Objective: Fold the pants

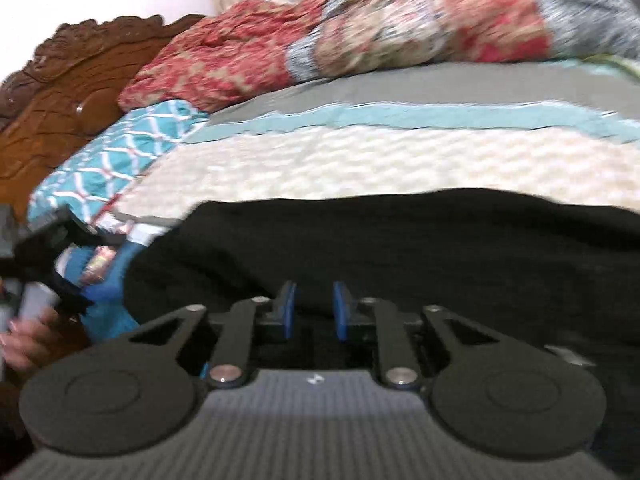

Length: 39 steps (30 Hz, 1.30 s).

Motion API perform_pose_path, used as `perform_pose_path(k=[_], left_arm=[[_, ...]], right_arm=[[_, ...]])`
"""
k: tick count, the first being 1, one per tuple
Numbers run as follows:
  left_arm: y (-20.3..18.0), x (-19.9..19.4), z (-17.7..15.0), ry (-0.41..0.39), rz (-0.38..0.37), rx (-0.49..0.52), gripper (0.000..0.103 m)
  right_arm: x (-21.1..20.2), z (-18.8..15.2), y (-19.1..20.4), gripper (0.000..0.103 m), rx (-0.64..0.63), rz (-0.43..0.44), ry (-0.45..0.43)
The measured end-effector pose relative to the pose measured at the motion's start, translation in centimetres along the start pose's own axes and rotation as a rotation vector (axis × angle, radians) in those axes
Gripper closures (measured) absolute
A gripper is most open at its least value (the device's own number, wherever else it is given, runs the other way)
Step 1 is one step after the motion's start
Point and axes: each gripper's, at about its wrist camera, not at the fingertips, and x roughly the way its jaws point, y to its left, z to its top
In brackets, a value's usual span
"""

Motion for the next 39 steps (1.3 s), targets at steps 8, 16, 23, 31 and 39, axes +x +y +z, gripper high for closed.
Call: perform_pose_path(k=[8, 16, 23, 31, 39], left_arm=[[-0.3, 1.5, -0.3, 0.034, -0.085, 0.001, 0.009], [-7.3, 5.2, -3.1, 0.130, -0.193, 0.213, 0.065], [-16.8, 7.1, -6.5, 0.221, -0.277, 0.497, 0.065], [-22.6, 11.5, -15.0, 0.406, -0.237, 0.775, 0.030], [-21.4, 5.0, -12.5, 0.321, -0.338, 0.738, 0.017]], right_arm=[[9.8, -0.5, -0.6, 0.089, 0.265, 0.054, 0.142], [9.4, -1.1, -4.8, 0.099, 0.594, 0.194, 0.174], [1.2, -0.6, -8.2, 0.094, 0.625, 0.137, -0.033], [-10.2, -2.6, -13.6, 0.088, 0.644, -0.064, -0.294], [-10.4, -1.5, -11.0, 0.069, 0.475, -0.015, -0.340]])
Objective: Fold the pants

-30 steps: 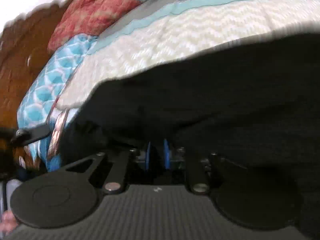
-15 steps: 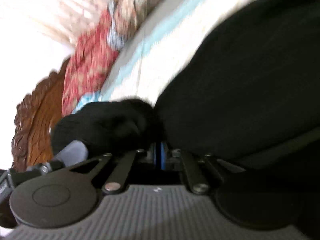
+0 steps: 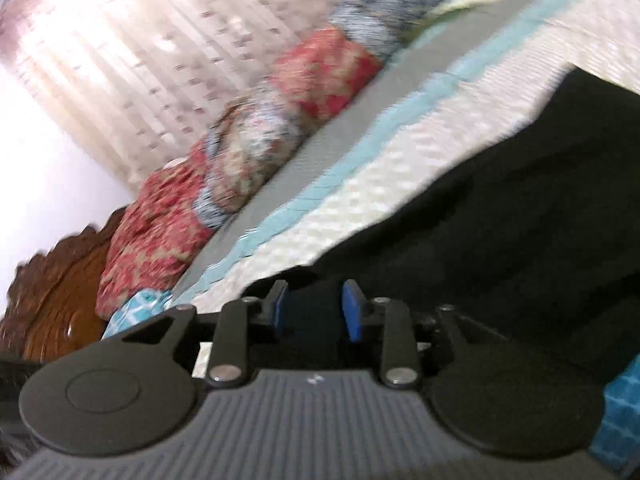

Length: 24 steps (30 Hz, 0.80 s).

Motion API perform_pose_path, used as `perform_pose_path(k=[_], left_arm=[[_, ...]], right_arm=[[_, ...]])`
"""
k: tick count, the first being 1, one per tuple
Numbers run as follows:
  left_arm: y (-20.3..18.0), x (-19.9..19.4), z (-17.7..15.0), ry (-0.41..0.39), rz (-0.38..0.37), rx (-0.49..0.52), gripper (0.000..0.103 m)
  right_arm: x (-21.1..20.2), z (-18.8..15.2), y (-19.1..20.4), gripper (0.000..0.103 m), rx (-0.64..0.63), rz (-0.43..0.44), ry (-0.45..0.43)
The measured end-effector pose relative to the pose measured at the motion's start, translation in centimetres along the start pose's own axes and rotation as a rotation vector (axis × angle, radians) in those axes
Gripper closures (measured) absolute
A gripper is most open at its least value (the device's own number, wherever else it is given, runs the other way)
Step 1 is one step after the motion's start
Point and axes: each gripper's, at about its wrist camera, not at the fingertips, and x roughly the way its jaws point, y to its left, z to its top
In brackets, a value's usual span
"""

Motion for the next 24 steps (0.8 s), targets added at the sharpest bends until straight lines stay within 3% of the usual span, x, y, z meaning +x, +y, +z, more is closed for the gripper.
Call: perform_pose_path(k=[3, 6, 7, 9, 10, 11, 13, 15, 17, 19, 21, 24], left_arm=[[3.1, -2.4, 0.6, -0.073, 0.035, -0.146, 0.021], [5.8, -2.5, 1.6, -0.106, 0.048, -0.280, 0.038], [6.4, -2.2, 2.2, -0.111, 0.044, -0.300, 0.048], [6.7, -0.6, 3.4, -0.100, 0.049, -0.305, 0.060], [6.4, 0.8, 4.0, -0.088, 0.049, -0.295, 0.065], [6.2, 2.0, 4.4, -0.070, 0.046, -0.284, 0.067], [5.5, 4.6, 4.8, -0.018, 0.051, -0.240, 0.075], [4.7, 7.5, 5.0, 0.036, 0.078, -0.207, 0.076], [4.3, 9.8, 4.7, 0.078, 0.115, -0.175, 0.076], [4.1, 12.0, 4.2, 0.122, 0.197, -0.114, 0.079], [3.9, 12.9, 3.6, 0.120, 0.235, -0.045, 0.078], [3.5, 12.4, 3.4, 0.127, 0.254, -0.035, 0.078]], right_arm=[[2.0, -1.0, 1.6, 0.069, -0.085, 0.052, 0.062], [3.3, -1.9, 1.4, 0.070, -0.098, 0.030, 0.107], [4.0, -2.2, 1.0, 0.072, -0.101, -0.030, 0.126], [4.5, -2.8, -1.1, 0.085, -0.086, -0.161, 0.149], [4.4, -3.0, -2.4, 0.096, -0.048, -0.166, 0.139], [4.0, -2.9, -4.1, 0.096, 0.038, -0.113, 0.133], [3.7, -2.5, -5.1, 0.097, 0.123, -0.093, 0.146], [3.0, -1.9, -3.6, 0.096, 0.037, -0.142, 0.149], [1.7, -1.4, -2.9, 0.085, 0.005, -0.146, 0.120], [-0.4, -1.0, -3.5, 0.085, 0.020, -0.122, 0.049], [-3.5, 0.0, -4.6, 0.083, 0.003, -0.159, -0.063], [-8.0, 1.6, -7.5, 0.053, -0.032, -0.319, -0.253]])
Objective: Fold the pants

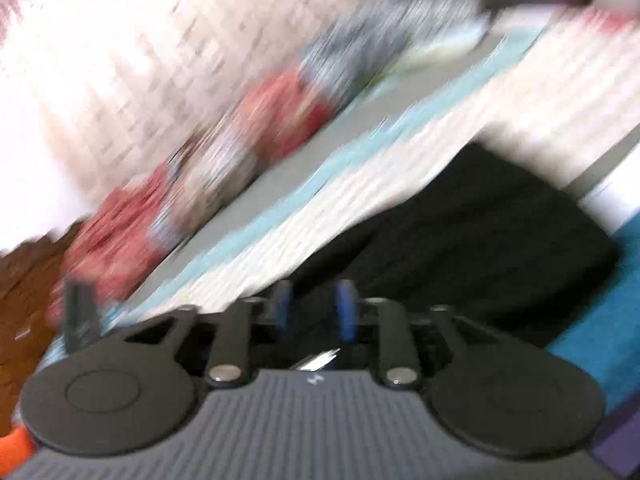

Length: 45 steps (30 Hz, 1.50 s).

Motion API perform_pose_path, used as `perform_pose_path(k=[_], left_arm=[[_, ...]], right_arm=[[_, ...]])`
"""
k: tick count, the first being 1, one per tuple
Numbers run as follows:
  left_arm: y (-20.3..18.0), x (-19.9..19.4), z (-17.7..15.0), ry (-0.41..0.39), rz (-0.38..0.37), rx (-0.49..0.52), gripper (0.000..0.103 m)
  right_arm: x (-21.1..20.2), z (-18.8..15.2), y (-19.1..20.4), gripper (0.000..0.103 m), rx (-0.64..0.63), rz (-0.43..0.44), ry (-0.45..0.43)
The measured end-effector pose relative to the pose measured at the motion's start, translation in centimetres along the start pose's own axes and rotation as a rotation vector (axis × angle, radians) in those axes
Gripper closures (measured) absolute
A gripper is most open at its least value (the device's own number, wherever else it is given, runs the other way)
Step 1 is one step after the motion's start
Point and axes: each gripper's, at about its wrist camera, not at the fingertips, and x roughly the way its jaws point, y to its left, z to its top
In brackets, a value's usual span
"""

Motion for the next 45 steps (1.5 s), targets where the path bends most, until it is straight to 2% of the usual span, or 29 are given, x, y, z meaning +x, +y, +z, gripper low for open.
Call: perform_pose_path(k=[2, 3, 5, 6, 9, 10, 11, 12, 13, 14, 16, 17, 19, 22, 24, 26, 27, 28, 30, 34, 39, 42, 45], left_arm=[[-0.5, -0.2, 0.2, -0.002, 0.009, 0.012, 0.078], [-0.6, -0.7, 0.2, -0.004, 0.010, 0.006, 0.078], [-0.8, -1.8, 0.4, -0.013, -0.015, -0.026, 0.065], [-0.9, -2.2, 0.7, -0.025, -0.034, -0.044, 0.057], [-1.2, -5.1, 0.5, -0.081, -0.086, -0.088, 0.051], [-1.4, -5.8, 0.6, -0.091, -0.104, -0.101, 0.048], [-1.7, -6.4, 0.8, -0.092, -0.116, -0.109, 0.047], [-2.1, -6.7, 1.0, -0.086, -0.124, -0.111, 0.046], [-2.7, -6.8, 1.3, -0.076, -0.131, -0.108, 0.042], [-3.6, -6.8, 1.6, -0.064, -0.144, -0.100, 0.039], [-5.5, -6.4, 2.1, -0.042, -0.172, -0.073, 0.015], [-6.8, -6.2, 2.5, -0.034, -0.186, -0.054, 0.011], [-9.6, -5.4, 3.1, -0.016, -0.212, 0.012, 0.006], [-13.6, -3.9, 3.8, 0.019, -0.187, 0.128, 0.002], [-15.4, -3.0, 4.1, 0.035, -0.172, 0.167, 0.002], [-16.0, -2.6, 4.5, 0.038, -0.176, 0.174, 0.014], [-16.1, -2.4, 4.7, 0.047, -0.179, 0.181, 0.051], [-15.8, -2.4, 4.9, 0.057, -0.174, 0.179, 0.084], [-14.1, -3.4, 5.1, 0.049, -0.194, 0.138, 0.087], [-9.5, -7.7, 4.8, -0.041, -0.190, 0.138, 0.088], [-2.2, -11.4, 3.9, -0.093, -0.113, 0.069, 0.088], [2.1, -11.2, 2.6, -0.086, -0.045, -0.009, 0.087], [5.7, -8.7, 1.2, -0.051, 0.018, -0.076, 0.085]], right_arm=[[-0.7, 1.2, -3.2, 0.039, 0.021, -0.103, -0.075], [-0.7, 1.8, -5.2, 0.038, 0.029, -0.150, -0.081], [0.2, 2.4, -7.3, 0.038, 0.044, -0.203, -0.055], [0.7, 2.6, -8.4, 0.038, 0.061, -0.212, -0.032], [2.1, 2.4, -10.0, 0.038, 0.084, -0.180, 0.031], [2.5, 2.1, -10.1, 0.042, 0.094, -0.172, 0.060], [3.1, 1.8, -10.2, 0.058, 0.107, -0.166, 0.084], [3.1, 1.6, -9.6, 0.064, 0.107, -0.174, 0.085], [3.1, 1.5, -8.1, 0.077, 0.094, -0.175, 0.074], [1.7, 1.4, -6.9, 0.080, 0.070, -0.159, 0.059], [0.6, 1.5, -4.1, 0.081, -0.006, -0.101, 0.027], [-0.4, 1.2, -2.5, 0.081, -0.044, -0.069, 0.022], [-1.2, 0.8, -0.2, 0.081, -0.124, -0.027, 0.015], [-1.5, -0.3, 3.6, 0.081, -0.257, 0.013, 0.004], [-1.2, -0.9, 5.6, 0.081, -0.332, 0.039, 0.011], [-0.8, -1.4, 7.0, 0.081, -0.389, 0.054, 0.020], [-0.7, -1.6, 7.7, 0.081, -0.412, 0.066, 0.023], [-0.6, -1.7, 8.3, 0.081, -0.424, 0.081, 0.024], [-0.6, -2.0, 9.6, 0.081, -0.444, 0.109, 0.029], [0.0, -2.6, 12.2, 0.081, -0.461, 0.210, 0.054], [2.1, -5.4, 17.0, 0.081, -0.542, 0.340, 0.140], [4.2, -7.2, 18.6, 0.081, -0.562, 0.369, 0.224], [6.2, -9.3, 19.4, 0.079, -0.583, 0.362, 0.310]])
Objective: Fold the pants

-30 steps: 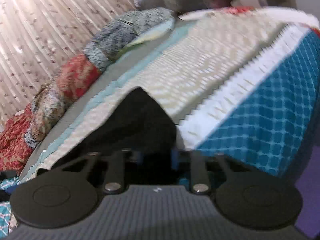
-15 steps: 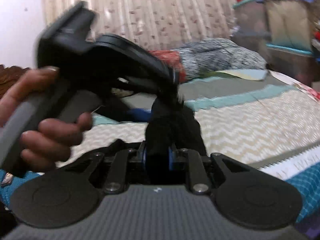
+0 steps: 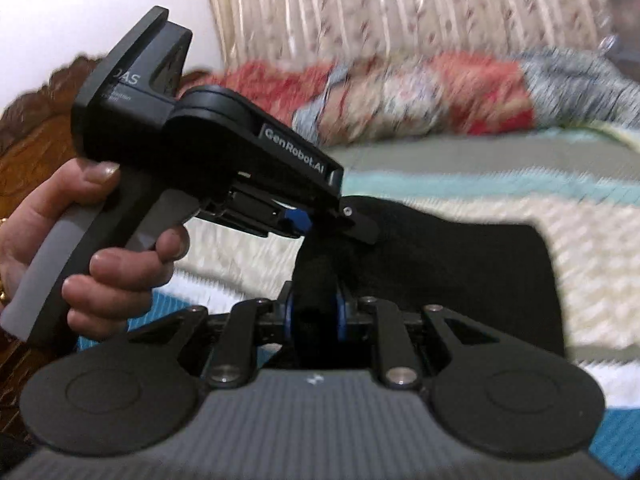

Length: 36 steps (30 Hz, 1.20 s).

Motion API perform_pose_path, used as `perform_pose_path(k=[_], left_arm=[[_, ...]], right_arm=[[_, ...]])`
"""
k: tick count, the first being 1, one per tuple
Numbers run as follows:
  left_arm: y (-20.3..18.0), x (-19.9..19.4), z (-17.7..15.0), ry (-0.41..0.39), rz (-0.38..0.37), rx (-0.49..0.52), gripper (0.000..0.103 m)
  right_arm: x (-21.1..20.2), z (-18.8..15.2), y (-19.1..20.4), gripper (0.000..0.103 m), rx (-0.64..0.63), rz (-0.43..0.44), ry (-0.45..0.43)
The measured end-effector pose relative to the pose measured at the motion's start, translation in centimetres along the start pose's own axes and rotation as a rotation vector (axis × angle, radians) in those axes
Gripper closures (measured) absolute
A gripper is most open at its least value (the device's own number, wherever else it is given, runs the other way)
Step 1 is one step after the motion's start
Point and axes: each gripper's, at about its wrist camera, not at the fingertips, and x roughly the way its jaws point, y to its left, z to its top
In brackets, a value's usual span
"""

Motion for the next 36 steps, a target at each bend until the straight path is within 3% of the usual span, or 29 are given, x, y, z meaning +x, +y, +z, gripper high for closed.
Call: perform_pose_path(k=[3, 7, 8, 10, 12, 15, 16, 18, 20, 22, 24, 29, 36], left_arm=[[2.5, 2.2, -1.0, 0.029, 0.001, -0.112, 0.076], [2.5, 2.2, -1.2, -0.010, -0.018, -0.127, 0.070], [2.5, 1.9, -1.2, -0.014, -0.017, -0.132, 0.069], [2.7, 0.9, -1.5, -0.021, -0.020, -0.146, 0.052], [2.7, -0.7, -2.0, -0.047, -0.037, -0.158, 0.047], [2.3, -2.2, -2.9, -0.055, -0.099, -0.154, 0.046], [2.0, -2.5, -3.3, -0.053, -0.106, -0.140, 0.046], [1.3, -2.7, -4.2, -0.037, -0.081, -0.103, 0.047], [0.7, -2.6, -5.3, -0.017, -0.053, -0.061, 0.052], [0.2, -2.6, -6.6, -0.018, -0.014, -0.003, 0.064], [0.2, -2.6, -7.6, -0.026, 0.028, 0.043, 0.066], [1.9, -1.7, -8.3, -0.008, 0.055, 0.006, 0.062], [0.4, -1.9, -8.4, -0.015, 0.143, 0.048, 0.051]], right_arm=[[1.1, -0.6, -0.2, 0.070, -0.013, 0.031, 0.063], [-3.1, 0.1, -1.2, 0.056, 0.063, 0.080, 0.014], [-4.4, 0.1, -1.8, 0.054, 0.100, 0.071, -0.017], [-6.7, 0.0, -3.5, 0.054, 0.177, 0.027, -0.066], [-8.3, -0.3, -5.3, 0.054, 0.237, -0.032, -0.090], [-9.2, -1.3, -6.6, 0.059, 0.284, -0.066, -0.077], [-8.8, -1.4, -6.9, 0.066, 0.300, -0.061, -0.064], [-8.4, -2.5, -6.7, 0.070, 0.328, -0.041, -0.025], [-7.1, -2.6, -6.5, 0.070, 0.335, -0.028, 0.011], [-6.7, -3.1, -5.5, 0.070, 0.326, -0.021, 0.036], [-5.8, -3.1, -5.3, 0.069, 0.329, -0.002, 0.063], [-4.1, -3.8, -5.0, 0.072, 0.335, 0.005, 0.133], [-5.1, -3.2, -4.2, 0.070, 0.310, -0.009, 0.115]])
